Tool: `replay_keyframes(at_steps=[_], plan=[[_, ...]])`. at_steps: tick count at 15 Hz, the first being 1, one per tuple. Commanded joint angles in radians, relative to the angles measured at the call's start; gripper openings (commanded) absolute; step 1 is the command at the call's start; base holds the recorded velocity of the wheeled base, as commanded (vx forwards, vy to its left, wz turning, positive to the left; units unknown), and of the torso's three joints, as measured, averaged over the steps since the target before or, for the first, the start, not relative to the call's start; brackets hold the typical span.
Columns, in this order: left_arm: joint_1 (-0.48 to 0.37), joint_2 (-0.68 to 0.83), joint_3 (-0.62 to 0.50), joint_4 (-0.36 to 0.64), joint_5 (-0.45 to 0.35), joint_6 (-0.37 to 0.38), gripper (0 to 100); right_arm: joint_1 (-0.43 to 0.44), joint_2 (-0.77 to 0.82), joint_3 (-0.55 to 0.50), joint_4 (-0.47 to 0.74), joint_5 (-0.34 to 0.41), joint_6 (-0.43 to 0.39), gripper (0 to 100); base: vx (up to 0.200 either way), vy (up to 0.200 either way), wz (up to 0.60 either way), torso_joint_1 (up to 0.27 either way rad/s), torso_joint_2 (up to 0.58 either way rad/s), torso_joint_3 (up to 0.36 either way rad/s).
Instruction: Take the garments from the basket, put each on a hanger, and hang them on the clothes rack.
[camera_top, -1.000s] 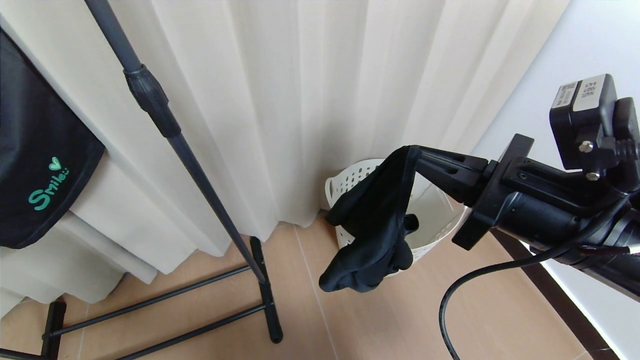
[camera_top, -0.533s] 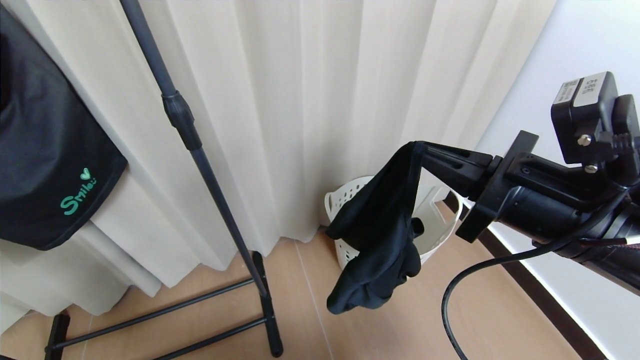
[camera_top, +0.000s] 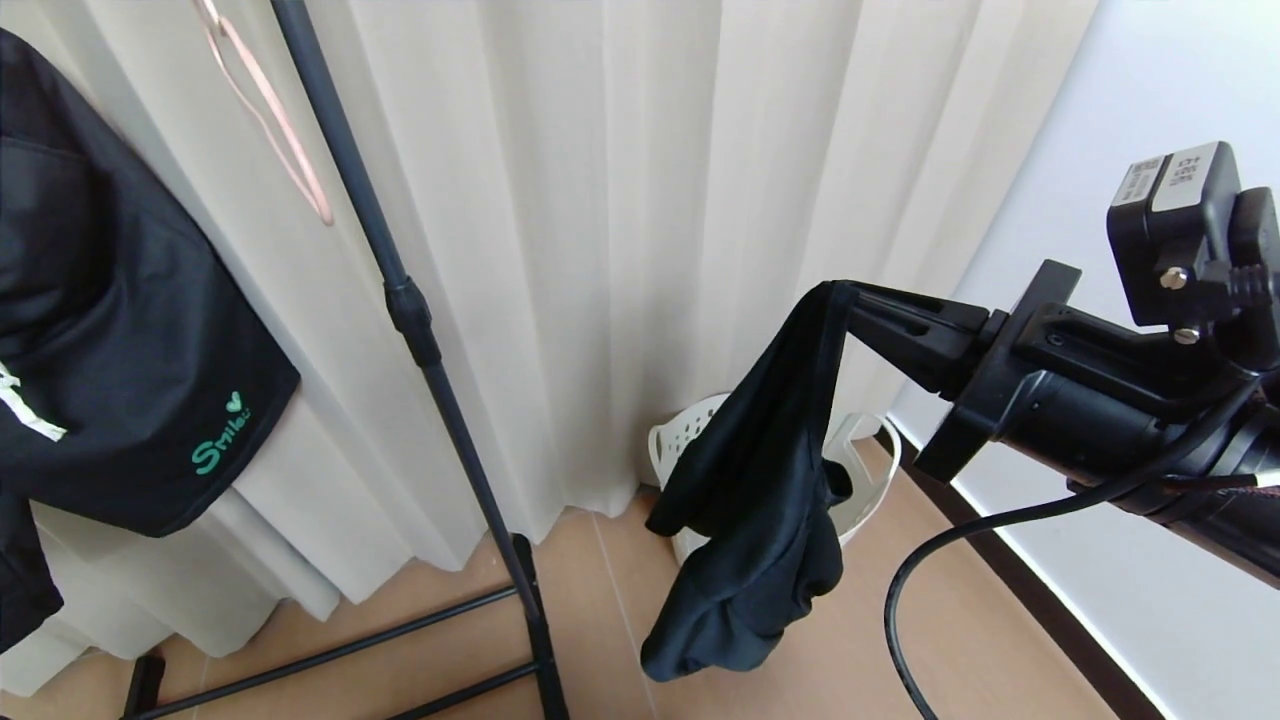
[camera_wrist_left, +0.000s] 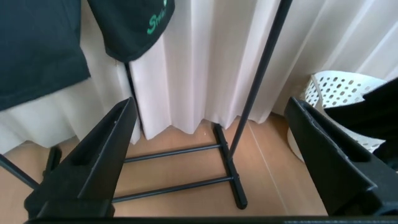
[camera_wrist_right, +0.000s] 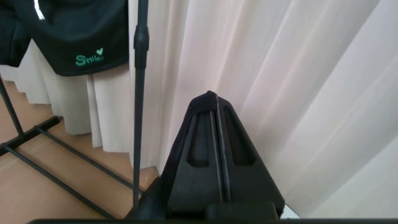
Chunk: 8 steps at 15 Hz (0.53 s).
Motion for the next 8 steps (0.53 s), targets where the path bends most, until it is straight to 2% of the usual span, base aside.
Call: replay_keyframes(at_steps=[1,8], plan=[[0.000,-0.001,0.000,-0.001,0.001,-0.001,100,0.001,0.000,0.000,0.000,0.000,0.000,0,0.000,0.000,0.00,0.105,-0.46,-0.320],[0.000,-0.001,0.000,-0.001,0.001,0.001,100,0.001,-0.020,0.010,0.000,0.000,0.000,0,0.000,0.000,0.00,0.143,-0.47,-0.166]])
